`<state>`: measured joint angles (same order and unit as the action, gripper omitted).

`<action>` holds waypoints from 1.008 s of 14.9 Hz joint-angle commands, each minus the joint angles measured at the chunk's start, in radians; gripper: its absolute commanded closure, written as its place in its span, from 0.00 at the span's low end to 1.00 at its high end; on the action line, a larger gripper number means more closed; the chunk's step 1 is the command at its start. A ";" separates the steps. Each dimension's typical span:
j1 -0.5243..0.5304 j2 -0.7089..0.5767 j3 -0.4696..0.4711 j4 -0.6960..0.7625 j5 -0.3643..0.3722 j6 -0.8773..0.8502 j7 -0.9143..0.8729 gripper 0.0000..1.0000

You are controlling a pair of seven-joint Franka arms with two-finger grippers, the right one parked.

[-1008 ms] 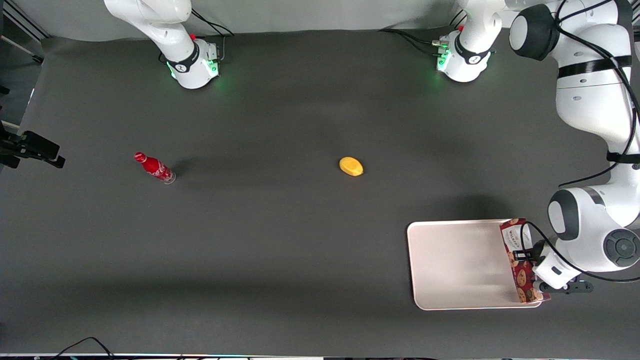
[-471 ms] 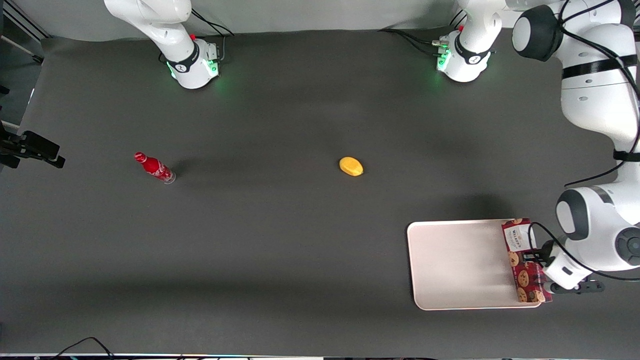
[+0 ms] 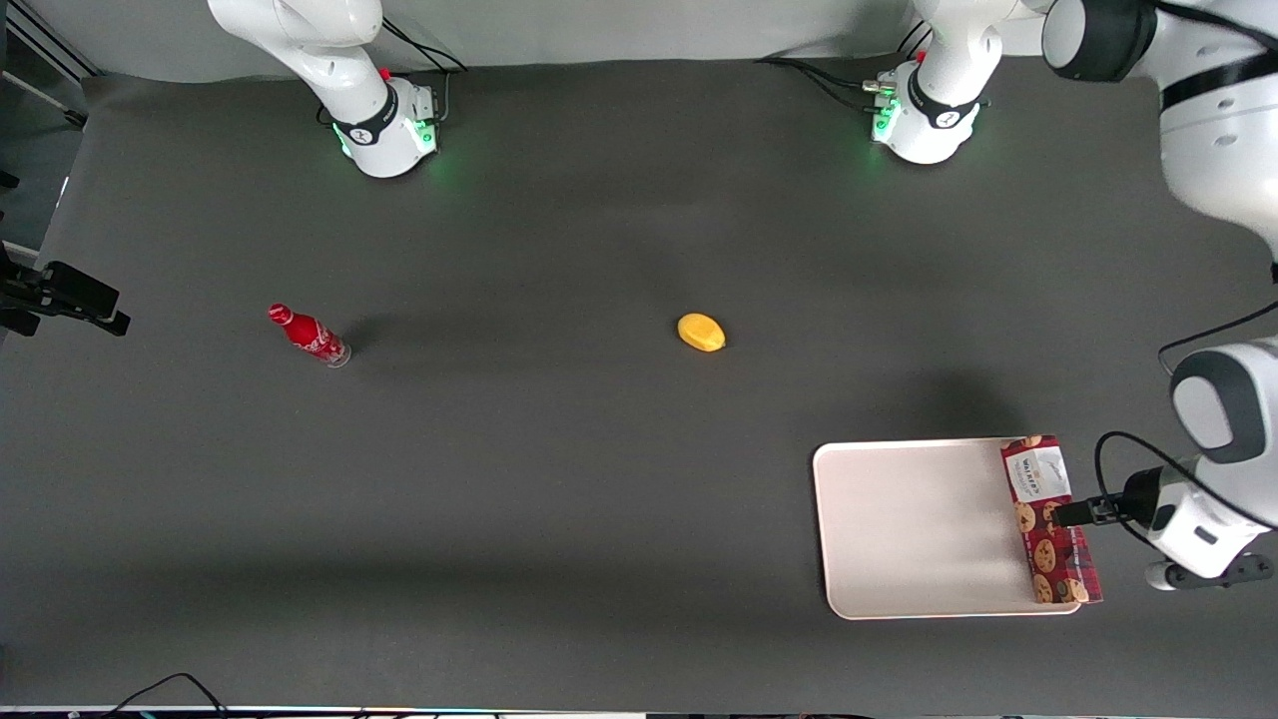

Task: Place red cookie box on tray
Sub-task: 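Open the left gripper and raise it away from the tray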

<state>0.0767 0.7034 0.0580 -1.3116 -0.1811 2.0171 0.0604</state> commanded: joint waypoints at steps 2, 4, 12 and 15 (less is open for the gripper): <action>-0.009 -0.200 -0.001 -0.179 -0.026 -0.053 -0.002 0.00; -0.011 -0.287 -0.001 -0.231 0.035 -0.087 -0.001 0.00; -0.052 -0.657 -0.006 -0.389 0.136 -0.279 -0.014 0.00; -0.077 -0.757 -0.044 -0.433 0.193 -0.306 -0.013 0.00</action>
<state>0.0327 0.0728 0.0421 -1.6408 -0.0528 1.7209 0.0593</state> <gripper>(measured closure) 0.000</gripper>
